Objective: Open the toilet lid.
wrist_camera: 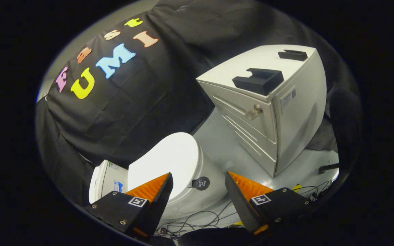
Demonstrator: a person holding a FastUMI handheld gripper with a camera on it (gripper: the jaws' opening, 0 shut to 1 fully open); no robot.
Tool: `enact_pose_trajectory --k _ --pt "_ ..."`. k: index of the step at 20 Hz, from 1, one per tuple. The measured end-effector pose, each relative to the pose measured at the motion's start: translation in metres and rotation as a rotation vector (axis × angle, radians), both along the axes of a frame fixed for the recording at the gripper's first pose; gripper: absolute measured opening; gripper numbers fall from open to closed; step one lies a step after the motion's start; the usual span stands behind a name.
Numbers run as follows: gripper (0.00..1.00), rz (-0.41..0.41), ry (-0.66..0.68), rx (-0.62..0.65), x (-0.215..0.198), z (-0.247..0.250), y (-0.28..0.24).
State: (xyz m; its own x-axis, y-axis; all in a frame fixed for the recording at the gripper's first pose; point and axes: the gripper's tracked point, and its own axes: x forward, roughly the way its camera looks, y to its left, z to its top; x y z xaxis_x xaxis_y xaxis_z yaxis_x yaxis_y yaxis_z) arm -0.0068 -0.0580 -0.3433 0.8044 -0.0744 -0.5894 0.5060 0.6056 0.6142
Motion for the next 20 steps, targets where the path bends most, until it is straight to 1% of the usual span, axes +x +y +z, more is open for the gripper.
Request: enact_pose_trajectory --k 1,2,4,8,10,12,14,16,17,20 --pt "0.94 -0.013 0.019 0.011 -0.001 -0.009 -0.002" --pt "0.94 -0.009 0.035 0.015 -0.003 -0.017 0.000" --pt "0.94 0.011 0.026 0.048 0.001 -0.032 0.007" --pt "0.91 -0.006 0.027 0.212 0.022 -0.060 0.030" --pt "0.88 -0.008 0.046 0.270 0.030 -0.076 0.039" --pt "0.82 -0.013 0.074 0.299 0.036 -0.093 0.043" --pt "0.76 -0.027 0.075 0.344 0.047 -0.103 0.048" --pt "0.65 -0.042 0.064 0.413 0.059 -0.113 0.056" --pt "0.62 -0.050 0.049 0.444 0.064 -0.117 0.057" --pt "0.57 -0.069 0.028 0.482 0.071 -0.128 0.058"
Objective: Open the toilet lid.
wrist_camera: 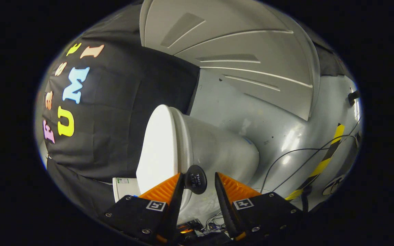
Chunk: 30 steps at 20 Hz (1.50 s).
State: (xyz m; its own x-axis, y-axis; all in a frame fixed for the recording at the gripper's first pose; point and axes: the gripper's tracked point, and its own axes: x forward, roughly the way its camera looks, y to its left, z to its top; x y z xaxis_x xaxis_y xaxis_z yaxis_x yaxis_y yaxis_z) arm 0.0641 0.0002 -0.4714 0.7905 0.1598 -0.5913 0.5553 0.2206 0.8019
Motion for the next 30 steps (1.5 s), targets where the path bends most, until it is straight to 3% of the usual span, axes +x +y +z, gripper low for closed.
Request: enact_pose_trajectory --k 5,7,15,23,30 --pt "0.42 -0.038 -0.051 0.050 0.014 0.003 0.003" --pt "0.32 -0.037 -0.048 0.021 0.012 0.006 0.001" --pt "0.07 -0.068 0.005 -0.033 0.012 0.016 -0.001" --pt "0.01 -0.076 0.005 -0.149 0.013 0.022 -0.002" --pt "0.01 -0.005 0.014 -0.239 0.016 0.042 -0.003"
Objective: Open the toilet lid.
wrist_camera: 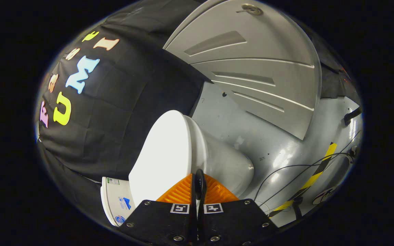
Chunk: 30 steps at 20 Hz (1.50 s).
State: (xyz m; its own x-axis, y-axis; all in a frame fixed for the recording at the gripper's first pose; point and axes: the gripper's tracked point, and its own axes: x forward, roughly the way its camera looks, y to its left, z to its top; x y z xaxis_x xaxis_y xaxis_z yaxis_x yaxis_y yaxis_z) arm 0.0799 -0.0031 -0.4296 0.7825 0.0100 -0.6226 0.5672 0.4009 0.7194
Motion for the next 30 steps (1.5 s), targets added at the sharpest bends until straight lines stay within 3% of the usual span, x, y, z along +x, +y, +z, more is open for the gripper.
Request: enact_pose_trajectory --k 14,30 --pt "0.01 0.079 -0.026 -0.171 0.004 0.053 0.002" --pt "0.01 0.203 -0.130 -0.482 0.014 0.189 0.041"
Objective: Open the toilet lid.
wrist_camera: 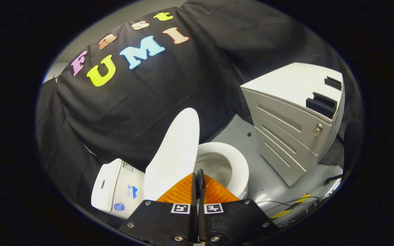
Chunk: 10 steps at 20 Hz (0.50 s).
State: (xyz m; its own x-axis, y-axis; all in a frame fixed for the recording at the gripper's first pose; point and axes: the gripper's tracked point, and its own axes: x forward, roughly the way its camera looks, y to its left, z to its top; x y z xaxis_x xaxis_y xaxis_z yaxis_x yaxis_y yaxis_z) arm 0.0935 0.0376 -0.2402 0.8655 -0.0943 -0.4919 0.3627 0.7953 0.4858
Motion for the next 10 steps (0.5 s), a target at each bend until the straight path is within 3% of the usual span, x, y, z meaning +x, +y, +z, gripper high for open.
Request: enact_pose_trajectory --k 5,10 --pt "0.00 0.050 -0.034 -0.074 0.004 0.041 0.024" --pt "0.00 0.095 -0.020 -0.243 0.007 0.066 0.041"
